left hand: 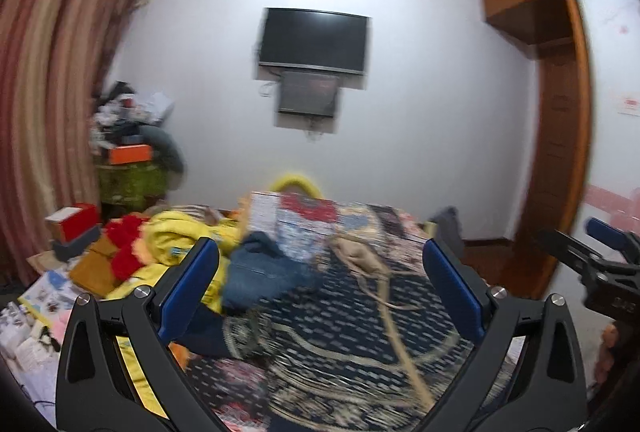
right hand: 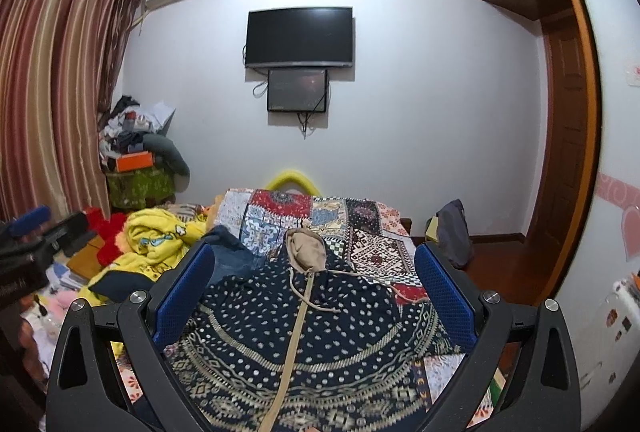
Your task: Fold large clothes
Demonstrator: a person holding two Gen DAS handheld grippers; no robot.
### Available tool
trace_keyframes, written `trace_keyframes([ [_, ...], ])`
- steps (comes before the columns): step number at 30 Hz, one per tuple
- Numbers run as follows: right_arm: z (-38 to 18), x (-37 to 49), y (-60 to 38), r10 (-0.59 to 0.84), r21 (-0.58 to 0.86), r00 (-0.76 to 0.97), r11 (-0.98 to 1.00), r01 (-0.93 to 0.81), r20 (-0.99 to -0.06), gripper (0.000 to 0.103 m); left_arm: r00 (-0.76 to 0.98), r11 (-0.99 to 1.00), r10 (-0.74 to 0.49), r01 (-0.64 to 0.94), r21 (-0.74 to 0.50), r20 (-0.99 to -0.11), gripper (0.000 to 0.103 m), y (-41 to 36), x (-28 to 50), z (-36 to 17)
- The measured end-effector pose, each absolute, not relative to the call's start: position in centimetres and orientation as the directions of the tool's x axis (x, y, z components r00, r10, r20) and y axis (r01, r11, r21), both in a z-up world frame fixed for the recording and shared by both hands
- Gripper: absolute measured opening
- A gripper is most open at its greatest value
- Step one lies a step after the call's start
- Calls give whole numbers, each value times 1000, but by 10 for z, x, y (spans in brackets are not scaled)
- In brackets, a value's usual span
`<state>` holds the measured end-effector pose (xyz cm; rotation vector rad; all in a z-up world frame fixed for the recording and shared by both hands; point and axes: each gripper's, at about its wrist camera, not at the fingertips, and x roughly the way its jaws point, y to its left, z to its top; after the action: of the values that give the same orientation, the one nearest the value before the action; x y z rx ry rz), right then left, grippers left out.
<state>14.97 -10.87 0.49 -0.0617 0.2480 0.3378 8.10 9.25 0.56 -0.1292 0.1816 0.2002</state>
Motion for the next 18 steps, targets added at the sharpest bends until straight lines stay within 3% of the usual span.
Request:
trace_keyframes([
  [5,-8,189,-90,332,-43,896,932,-360,-295,100,928,935,291,-328,-138,-233,102,144,115,-6],
  [11,-30,243,-64,319,-104,876,920,-378,-363,100,870,901,333,-407,-150,-363,102,220,160,-37],
  [18,-75,311,-32,313,-106,787,897,-429,-532,100,783,882,305,-447,-148,-542,102,296,194,-99],
])
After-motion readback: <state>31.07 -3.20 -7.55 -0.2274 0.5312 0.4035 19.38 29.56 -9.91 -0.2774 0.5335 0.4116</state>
